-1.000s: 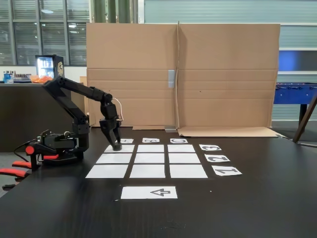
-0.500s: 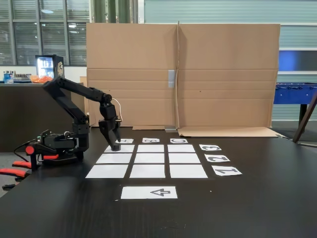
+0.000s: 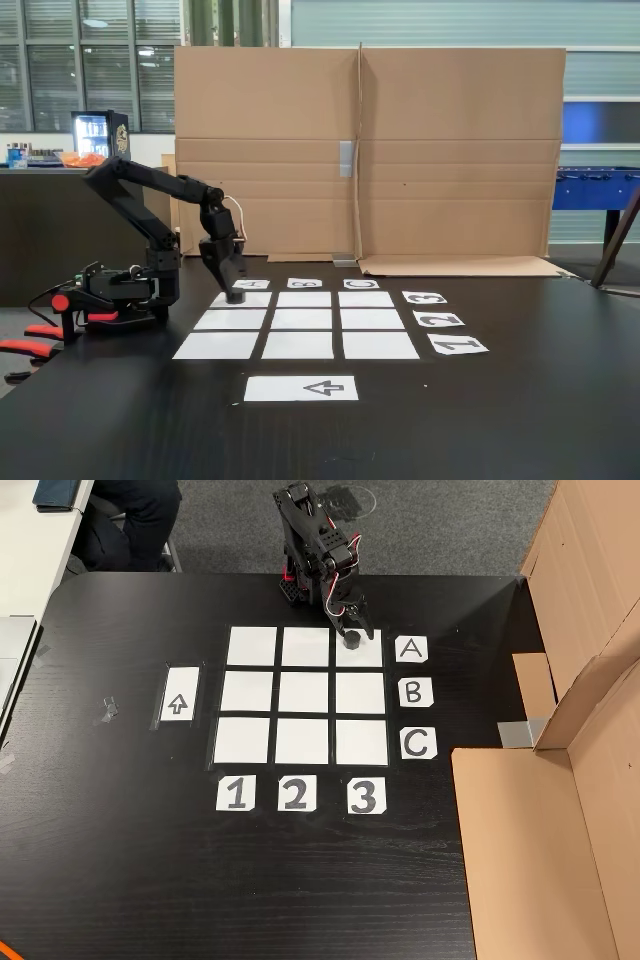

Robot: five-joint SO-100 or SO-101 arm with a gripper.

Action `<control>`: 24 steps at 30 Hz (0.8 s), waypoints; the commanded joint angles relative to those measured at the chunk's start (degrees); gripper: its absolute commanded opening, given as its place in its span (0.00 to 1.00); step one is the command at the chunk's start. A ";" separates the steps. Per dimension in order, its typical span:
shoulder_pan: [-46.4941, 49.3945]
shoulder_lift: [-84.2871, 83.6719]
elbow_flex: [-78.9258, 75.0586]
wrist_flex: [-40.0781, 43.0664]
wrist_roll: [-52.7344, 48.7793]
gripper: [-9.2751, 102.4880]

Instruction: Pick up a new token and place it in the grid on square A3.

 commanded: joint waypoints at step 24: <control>3.25 10.63 -11.69 0.09 -0.62 0.38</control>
